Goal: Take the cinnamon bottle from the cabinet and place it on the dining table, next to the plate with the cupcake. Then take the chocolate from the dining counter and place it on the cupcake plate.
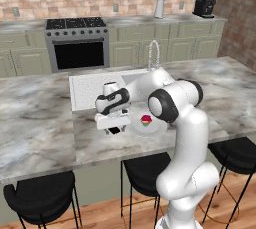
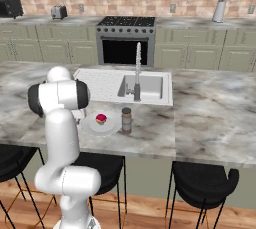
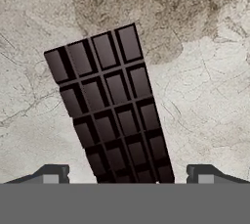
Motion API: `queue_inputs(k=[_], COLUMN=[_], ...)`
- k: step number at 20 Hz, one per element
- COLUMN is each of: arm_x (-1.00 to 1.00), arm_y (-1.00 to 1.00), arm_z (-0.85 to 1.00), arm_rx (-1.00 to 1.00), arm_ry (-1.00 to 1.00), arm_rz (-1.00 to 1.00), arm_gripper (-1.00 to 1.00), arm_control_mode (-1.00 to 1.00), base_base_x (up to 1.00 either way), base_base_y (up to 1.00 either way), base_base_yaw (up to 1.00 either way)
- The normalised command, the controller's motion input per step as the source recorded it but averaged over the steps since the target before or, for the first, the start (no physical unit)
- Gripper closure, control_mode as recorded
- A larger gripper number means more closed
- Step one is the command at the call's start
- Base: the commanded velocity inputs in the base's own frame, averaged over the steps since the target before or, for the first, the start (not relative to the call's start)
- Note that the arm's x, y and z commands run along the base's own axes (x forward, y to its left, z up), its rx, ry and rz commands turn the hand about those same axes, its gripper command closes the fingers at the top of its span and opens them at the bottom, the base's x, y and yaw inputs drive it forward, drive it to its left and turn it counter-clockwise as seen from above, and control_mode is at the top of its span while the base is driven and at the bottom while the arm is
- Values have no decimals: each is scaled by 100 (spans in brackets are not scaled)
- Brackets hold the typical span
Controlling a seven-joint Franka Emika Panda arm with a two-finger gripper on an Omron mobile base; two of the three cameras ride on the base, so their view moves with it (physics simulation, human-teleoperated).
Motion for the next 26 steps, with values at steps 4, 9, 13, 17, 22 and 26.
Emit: queue_inputs(k=[4, 9, 13, 17, 22, 26], arm_x=[7, 12, 9, 0, 0, -12], arm_y=[0, 0, 0, 0, -8, -47], arm_z=[-28, -28, -28, -14, 4, 46], arm_rx=[0, 0, 0, 0, 0, 0], arm_ry=[-10, -10, -4, 5, 1, 2], arm_rz=[0, 0, 0, 0, 0, 0], arm_gripper=[-100, -100, 100, 100, 100, 100], arm_control_mode=[-100, -100, -100, -100, -100, -100], base_base_x=[0, 0, 0, 0, 0, 0], base_base_y=[0, 0, 0, 0, 0, 0], base_base_yaw=[0, 0, 0, 0, 0, 0])
